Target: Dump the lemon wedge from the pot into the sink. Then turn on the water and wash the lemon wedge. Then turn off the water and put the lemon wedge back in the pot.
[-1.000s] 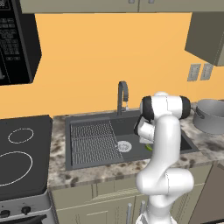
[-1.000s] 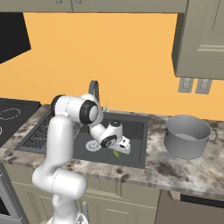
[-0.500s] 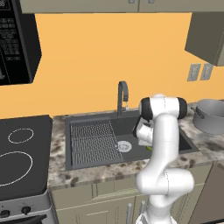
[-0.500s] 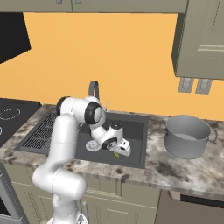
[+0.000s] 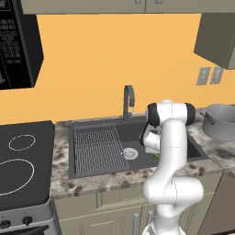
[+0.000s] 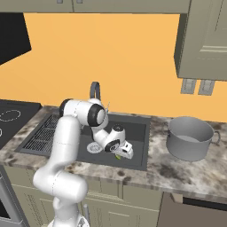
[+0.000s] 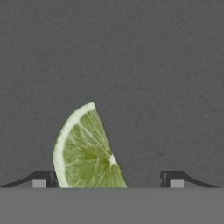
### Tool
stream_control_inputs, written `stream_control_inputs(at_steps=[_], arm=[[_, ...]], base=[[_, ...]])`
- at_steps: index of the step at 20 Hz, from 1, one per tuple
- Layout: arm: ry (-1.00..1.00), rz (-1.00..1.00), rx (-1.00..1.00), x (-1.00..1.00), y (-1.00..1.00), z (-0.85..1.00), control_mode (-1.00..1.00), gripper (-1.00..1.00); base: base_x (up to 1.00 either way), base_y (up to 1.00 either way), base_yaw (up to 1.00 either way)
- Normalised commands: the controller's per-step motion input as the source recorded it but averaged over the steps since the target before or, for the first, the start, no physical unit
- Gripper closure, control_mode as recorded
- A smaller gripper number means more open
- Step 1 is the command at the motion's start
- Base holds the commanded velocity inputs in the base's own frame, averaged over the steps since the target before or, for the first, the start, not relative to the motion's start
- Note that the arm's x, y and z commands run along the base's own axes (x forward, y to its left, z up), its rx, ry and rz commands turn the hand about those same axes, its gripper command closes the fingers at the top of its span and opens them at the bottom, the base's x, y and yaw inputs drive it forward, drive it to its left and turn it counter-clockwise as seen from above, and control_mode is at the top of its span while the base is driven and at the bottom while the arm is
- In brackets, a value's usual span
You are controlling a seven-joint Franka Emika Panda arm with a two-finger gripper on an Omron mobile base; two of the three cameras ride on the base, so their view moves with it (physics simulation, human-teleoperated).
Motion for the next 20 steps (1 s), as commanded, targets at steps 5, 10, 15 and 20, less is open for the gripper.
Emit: stream_control_inputs(at_steps=[5,10,15,20], arm=[[0.03,0.00,0.00,0.26,0.00,-0.21,-1.00,-1.00],[0.05,0.00,0.00,0.14,0.00,-0.35,-1.00,-1.00],[0.08,0.00,-0.02,0.12,0.07,-0.48,-1.00,1.00],[0.10,0.00,-0.01,0.06,0.10,-0.49,-1.00,1.00]], base=[[0.00,0.00,0.00],[0.00,0.00,0.00],[0.00,0.00,0.00],[0.00,0.00,0.00]])
